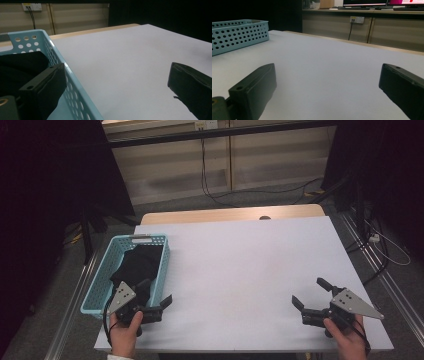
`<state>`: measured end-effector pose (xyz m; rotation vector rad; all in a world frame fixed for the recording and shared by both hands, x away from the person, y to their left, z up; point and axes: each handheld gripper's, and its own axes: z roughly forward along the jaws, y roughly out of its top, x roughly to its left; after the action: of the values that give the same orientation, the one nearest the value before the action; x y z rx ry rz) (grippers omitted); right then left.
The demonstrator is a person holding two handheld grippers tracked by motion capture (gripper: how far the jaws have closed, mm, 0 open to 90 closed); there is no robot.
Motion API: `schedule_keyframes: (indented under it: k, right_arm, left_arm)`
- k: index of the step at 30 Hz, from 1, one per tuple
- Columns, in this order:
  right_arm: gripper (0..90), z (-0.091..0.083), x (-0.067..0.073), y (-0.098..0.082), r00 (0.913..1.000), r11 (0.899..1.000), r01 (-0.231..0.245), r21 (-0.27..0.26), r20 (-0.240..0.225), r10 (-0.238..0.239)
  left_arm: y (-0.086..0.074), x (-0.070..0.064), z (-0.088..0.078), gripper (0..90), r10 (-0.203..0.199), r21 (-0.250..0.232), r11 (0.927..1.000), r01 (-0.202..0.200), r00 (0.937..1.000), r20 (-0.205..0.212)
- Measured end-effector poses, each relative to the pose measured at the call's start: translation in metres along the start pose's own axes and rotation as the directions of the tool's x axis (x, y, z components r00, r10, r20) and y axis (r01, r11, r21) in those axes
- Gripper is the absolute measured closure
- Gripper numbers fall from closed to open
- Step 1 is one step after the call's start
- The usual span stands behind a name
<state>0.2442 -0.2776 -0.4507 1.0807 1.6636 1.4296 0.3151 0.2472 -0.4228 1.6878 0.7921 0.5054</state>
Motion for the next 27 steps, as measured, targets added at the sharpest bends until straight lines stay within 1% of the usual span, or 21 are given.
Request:
schedule_keyframes:
  k: [3, 4, 6, 11, 14, 19, 21, 25, 26, 27]
  right_arm:
    - [0.4, 0.0, 0.001, 0.0, 1.0, 1.0, 0.001, 0.002, 0.001, -0.001]
    - [0.4, 0.0, 0.001, 0.0, 1.0, 1.0, 0.005, 0.003, -0.002, -0.005]
    - [0.5, 0.0, 0.001, 0.001, 0.9999, 1.0, 0.012, 0.004, -0.002, -0.012]
    - [0.5, -0.001, 0.001, 0.001, 0.9999, 1.0, 0.005, 0.007, -0.009, -0.005]
    - [0.5, 0.0, 0.002, 0.002, 0.9999, 1.0, 0.011, 0.009, -0.012, -0.011]
    - [0.4, 0.002, 0.004, 0.001, 0.9997, 1.0, 0.018, 0.017, -0.016, -0.018]
    - [0.5, 0.002, 0.004, 0.001, 0.9998, 1.0, 0.013, 0.02, -0.017, -0.013]
    - [0.5, 0.001, 0.004, 0.002, 0.9998, 1.0, 0.013, 0.02, -0.016, -0.013]
    - [0.5, 0.001, 0.004, 0.003, 0.9998, 1.0, 0.011, 0.02, -0.016, -0.01]
    - [0.5, 0.001, 0.004, 0.003, 0.9998, 1.0, 0.011, 0.02, -0.016, -0.01]
  left_arm:
    - [0.001, -0.001, 0.0, 2.1, 0.003, -0.002, 1.0, -0.003, 1.0, 0.001]
    - [0.003, -0.001, -0.001, 2.2, 0.01, -0.005, 0.9999, -0.01, 0.9999, 0.001]
    - [0.004, -0.002, -0.002, 2.2, 0.007, -0.013, 0.9999, -0.007, 1.0, 0.0]
    - [0.005, -0.003, -0.002, 2.2, 0.002, -0.015, 0.9999, -0.002, 1.0, 0.001]
    - [0.006, -0.004, -0.003, 2.2, 0.001, -0.016, 0.9999, -0.001, 1.0, 0.001]
    - [0.008, -0.004, -0.004, 2.2, 0.004, -0.016, 0.9999, -0.004, 0.9999, 0.011]
    - [0.008, -0.005, -0.003, 2.2, -0.006, -0.021, 0.9998, 0.007, 0.9999, 0.014]
    - [0.011, -0.005, -0.002, 2.4, -0.003, -0.024, 0.9997, 0.003, 0.9999, 0.012]
    - [0.014, -0.008, -0.002, 2.4, -0.018, -0.038, 0.9991, 0.019, 0.9994, 0.031]
    - [0.014, -0.008, -0.002, 2.5, -0.018, -0.038, 0.9991, 0.019, 0.9994, 0.031]
